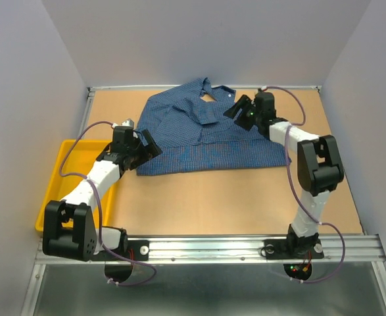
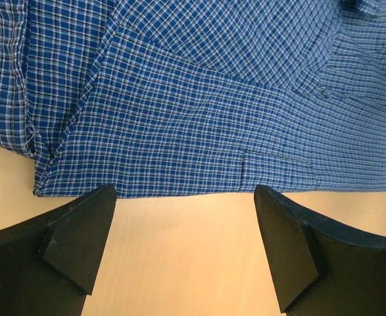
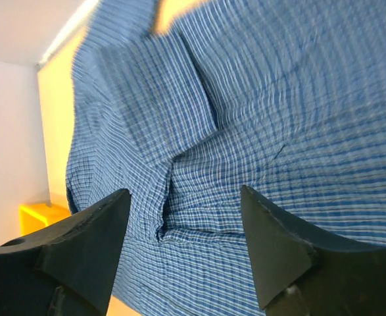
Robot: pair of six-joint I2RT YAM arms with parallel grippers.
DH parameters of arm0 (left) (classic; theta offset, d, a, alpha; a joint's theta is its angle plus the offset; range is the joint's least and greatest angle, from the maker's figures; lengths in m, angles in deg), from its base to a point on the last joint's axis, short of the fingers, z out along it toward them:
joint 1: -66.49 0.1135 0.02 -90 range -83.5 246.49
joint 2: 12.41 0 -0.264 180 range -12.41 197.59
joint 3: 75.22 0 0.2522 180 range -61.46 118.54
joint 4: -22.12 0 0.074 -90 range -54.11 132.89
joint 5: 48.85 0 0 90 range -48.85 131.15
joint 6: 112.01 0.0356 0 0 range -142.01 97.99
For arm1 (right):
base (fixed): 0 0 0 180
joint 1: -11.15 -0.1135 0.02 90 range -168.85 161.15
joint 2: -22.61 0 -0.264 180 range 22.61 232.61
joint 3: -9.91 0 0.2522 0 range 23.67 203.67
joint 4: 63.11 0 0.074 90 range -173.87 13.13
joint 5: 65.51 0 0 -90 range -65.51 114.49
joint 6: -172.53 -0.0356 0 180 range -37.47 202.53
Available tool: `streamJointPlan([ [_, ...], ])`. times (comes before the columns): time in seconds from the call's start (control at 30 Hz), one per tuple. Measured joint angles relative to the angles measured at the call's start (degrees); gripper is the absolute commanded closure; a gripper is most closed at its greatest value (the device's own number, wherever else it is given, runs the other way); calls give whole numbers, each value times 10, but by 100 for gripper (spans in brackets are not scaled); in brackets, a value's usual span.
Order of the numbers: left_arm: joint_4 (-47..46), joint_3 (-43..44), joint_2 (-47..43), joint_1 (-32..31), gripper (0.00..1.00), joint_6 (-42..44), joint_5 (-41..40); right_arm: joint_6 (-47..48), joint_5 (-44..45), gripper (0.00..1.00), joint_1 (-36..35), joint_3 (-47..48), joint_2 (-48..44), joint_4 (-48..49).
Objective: Fold and stack the long sleeve shirts
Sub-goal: Fold the shirt
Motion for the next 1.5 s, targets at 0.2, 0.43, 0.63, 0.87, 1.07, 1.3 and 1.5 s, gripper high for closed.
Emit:
streamJointPlan([
  [0.2, 12, 25, 19, 0, 1, 15, -12, -94, 24, 25, -52, 58, 116, -17],
  [0.43, 16, 30, 20, 0, 1, 26, -16, -150, 34, 28, -68, 110, 177, -12],
  [0.63, 17, 30, 20, 0, 1, 30, -17, -181, 41, 33, -67, 131, 206, 22],
  [0.87, 18, 30, 20, 0, 1, 32, -19, -190, 43, 50, -66, 150, 229, 43],
  [1.07, 16, 23, 20, 0, 1, 33, -20, -180, 42, 75, -66, 167, 242, 44],
  [1.3, 21, 12, 20, 0, 1, 34, -20, -120, 23, 90, -66, 190, 242, 48],
  [1.5, 21, 12, 17, 0, 1, 33, -21, 22, -38, 98, -71, 188, 217, 45],
])
